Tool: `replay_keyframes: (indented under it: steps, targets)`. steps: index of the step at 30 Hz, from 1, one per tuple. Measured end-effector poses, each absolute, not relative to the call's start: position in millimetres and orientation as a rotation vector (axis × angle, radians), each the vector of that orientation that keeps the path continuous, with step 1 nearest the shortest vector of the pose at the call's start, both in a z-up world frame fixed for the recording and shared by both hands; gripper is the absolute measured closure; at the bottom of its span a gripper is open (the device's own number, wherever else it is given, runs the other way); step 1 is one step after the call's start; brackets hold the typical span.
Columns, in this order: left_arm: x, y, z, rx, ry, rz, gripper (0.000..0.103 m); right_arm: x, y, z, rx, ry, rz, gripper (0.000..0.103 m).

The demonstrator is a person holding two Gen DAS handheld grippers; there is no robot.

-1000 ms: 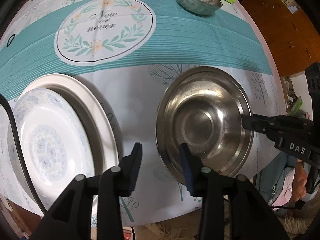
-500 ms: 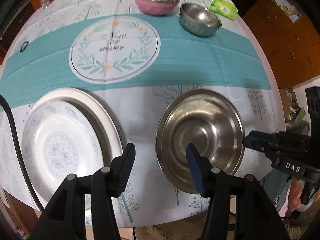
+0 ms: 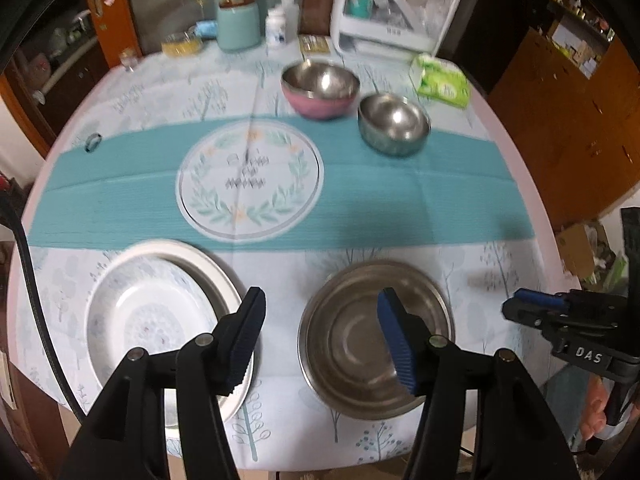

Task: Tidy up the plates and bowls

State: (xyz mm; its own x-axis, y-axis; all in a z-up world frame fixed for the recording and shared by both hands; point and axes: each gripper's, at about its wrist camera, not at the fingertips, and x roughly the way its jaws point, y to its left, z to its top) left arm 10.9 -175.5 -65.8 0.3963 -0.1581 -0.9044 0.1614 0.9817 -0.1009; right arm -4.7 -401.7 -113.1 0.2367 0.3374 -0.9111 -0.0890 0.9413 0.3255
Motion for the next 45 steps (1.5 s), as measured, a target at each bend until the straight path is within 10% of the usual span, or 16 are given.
replay_keyframes:
  steps: [16,20,26,45]
  targets:
    - [34,-183,39,0.135,0.977,-0.170,0.029,34,-413,26,-0.110,0.856,0.259,0.075]
    - [55,-181,62,0.173,0.925,-0.179,0.019,57,-416,47,-0.123,0.812,0.224,0.053]
    - [106,-174,78,0.204,0.877,-0.155,0.019,108,-414,62,-0.119,0.812,0.195,0.051]
    - [312,-169,-72,-0.012,1.169,-0.232,0.019,302,-371,-74,0.074,1.166,0.267,0.051]
